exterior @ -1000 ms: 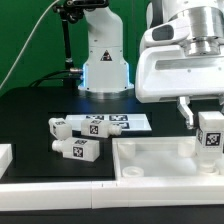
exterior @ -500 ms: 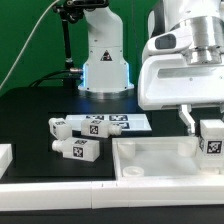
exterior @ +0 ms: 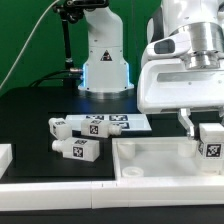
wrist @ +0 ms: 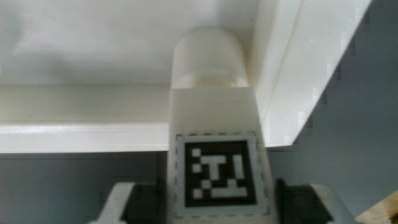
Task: Assemble one leg
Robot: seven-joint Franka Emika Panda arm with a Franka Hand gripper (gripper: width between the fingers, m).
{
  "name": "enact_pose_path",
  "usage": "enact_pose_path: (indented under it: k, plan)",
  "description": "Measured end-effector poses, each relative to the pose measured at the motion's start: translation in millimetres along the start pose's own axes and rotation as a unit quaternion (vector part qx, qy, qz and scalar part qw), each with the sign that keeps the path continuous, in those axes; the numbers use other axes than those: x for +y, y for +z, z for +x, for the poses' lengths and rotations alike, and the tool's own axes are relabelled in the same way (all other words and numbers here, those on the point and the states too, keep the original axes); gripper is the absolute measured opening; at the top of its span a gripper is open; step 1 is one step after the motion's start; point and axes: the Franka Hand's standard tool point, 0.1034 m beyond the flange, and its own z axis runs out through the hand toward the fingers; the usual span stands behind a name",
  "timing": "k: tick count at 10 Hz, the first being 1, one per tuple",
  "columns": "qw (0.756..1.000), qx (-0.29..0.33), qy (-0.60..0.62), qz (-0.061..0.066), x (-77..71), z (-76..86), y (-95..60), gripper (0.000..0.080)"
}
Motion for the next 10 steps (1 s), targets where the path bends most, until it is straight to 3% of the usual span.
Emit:
enact_pose_path:
  k: [1, 2, 3, 4, 8, 10]
  plan:
    - [1.000, -0.001, 0.000, 0.000, 0.0, 0.0, 0.1, 0.0285]
    - [1.000, -0.021, -0.003, 0.000, 0.8, 1.1, 0.7, 0.0530]
    - [0.999, -0.035, -0.001, 0.002, 1.9, 15.2, -5.2, 0.0530]
    - [0.999, -0.051, 0.001, 0.005, -1.2, 19.8, -6.4, 0.0615]
    - [0.976, -0.216, 0.016, 0.016, -4.6, 21.3, -2.0, 0.0648]
    - [0.959, -0.282, 0.024, 0.017, 3.0, 21.1, -0.7, 0.0649]
